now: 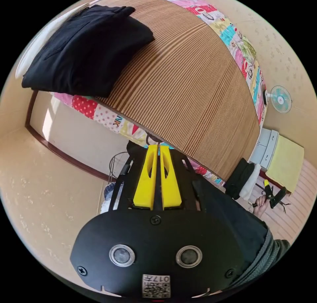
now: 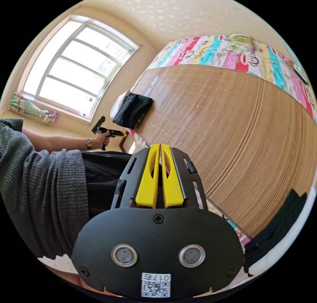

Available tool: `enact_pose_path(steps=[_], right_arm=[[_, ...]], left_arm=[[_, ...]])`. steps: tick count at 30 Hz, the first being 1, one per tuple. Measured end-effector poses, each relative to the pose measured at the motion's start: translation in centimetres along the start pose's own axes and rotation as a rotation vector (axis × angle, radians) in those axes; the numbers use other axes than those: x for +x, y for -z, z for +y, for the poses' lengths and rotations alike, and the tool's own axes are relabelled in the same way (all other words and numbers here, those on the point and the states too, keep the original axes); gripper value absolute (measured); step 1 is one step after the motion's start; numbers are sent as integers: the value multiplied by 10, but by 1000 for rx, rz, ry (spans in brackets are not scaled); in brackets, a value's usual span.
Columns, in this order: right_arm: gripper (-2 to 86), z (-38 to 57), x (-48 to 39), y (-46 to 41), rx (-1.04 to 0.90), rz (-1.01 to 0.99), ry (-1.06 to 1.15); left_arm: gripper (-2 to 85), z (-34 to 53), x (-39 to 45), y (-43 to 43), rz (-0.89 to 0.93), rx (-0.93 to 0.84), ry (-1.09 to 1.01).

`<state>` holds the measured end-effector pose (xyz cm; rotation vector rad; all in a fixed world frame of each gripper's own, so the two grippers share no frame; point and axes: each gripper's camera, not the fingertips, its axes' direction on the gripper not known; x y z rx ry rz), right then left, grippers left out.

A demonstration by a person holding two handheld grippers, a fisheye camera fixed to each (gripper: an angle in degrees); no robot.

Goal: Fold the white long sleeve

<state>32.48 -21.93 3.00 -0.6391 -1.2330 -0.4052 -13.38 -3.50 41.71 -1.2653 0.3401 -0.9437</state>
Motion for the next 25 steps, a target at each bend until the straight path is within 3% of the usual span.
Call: enact_pose_path(steps=[6,14,19,23,25], right_arm=[[11,-56,-36,-80,-33,-174,22],[14,-96,-43,-159,-65,-244,-149],[9,-114,-40,-180,-4,-274,-264],[8,-119,-36,-184,27,-303,-316],[9,-120,-34,-184,41,-288,-348]], left_arm=[[31,25,-38,12,62,130,77],[55,-39,-134,141,-61,431,139],[101,-78,-191,151,-96,342,145],[123,-84,-216,91,27,155,85],[118,-70,-224,83,63,183,131]])
